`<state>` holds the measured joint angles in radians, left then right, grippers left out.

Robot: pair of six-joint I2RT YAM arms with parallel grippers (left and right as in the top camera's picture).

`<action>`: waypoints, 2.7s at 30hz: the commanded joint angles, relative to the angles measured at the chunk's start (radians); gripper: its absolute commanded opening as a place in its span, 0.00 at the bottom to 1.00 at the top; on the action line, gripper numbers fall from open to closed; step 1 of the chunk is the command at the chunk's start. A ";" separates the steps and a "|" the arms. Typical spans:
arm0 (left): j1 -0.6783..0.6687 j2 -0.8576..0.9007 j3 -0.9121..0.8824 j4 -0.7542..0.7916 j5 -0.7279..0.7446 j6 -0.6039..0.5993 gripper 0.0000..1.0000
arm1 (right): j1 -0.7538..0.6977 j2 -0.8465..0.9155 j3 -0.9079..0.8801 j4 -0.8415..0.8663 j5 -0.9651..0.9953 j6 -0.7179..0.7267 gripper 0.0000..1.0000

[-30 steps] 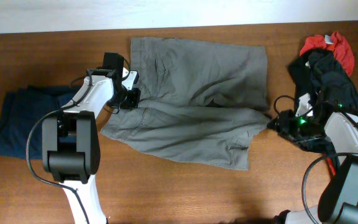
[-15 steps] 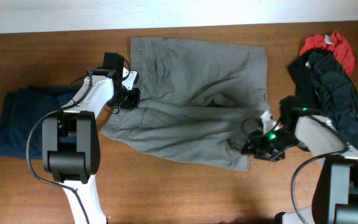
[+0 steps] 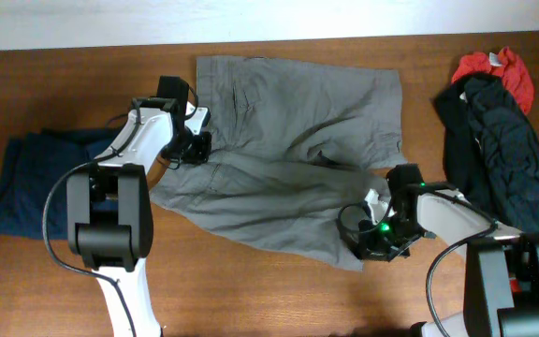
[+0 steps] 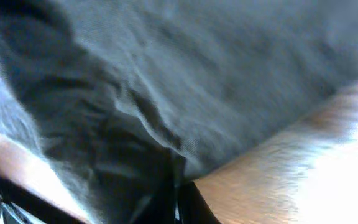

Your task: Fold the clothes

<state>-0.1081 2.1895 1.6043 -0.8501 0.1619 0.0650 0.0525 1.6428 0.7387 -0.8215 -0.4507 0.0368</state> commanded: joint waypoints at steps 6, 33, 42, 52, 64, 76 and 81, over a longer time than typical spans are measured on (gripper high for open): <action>-0.002 0.033 0.195 -0.183 -0.041 0.064 0.14 | 0.019 -0.071 -0.023 0.011 -0.001 0.003 0.05; -0.406 -0.176 0.526 -0.832 -0.003 0.010 0.18 | -0.103 -0.290 0.040 0.157 0.028 0.325 0.43; -0.557 -0.178 0.362 -0.804 -0.003 -0.004 0.14 | -0.251 -0.260 0.040 0.330 -0.077 0.365 0.31; -0.714 -0.307 -0.082 -0.374 0.079 0.140 0.19 | -0.267 -0.203 0.041 0.354 -0.126 0.256 0.32; -0.751 -0.305 -0.270 -0.101 -0.059 0.254 0.21 | -0.267 -0.177 0.041 0.397 -0.167 0.163 0.19; -0.677 -0.287 -0.322 -0.057 -0.129 0.283 0.00 | -0.206 -0.177 0.041 0.419 -0.241 0.314 0.13; -0.677 -0.287 -0.400 -0.071 -0.116 0.304 0.00 | -0.128 -0.176 0.041 0.421 -0.138 0.367 0.13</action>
<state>-0.7826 1.9163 1.2484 -0.9234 0.0090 0.3347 -0.1173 1.4609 0.7643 -0.4038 -0.6537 0.3462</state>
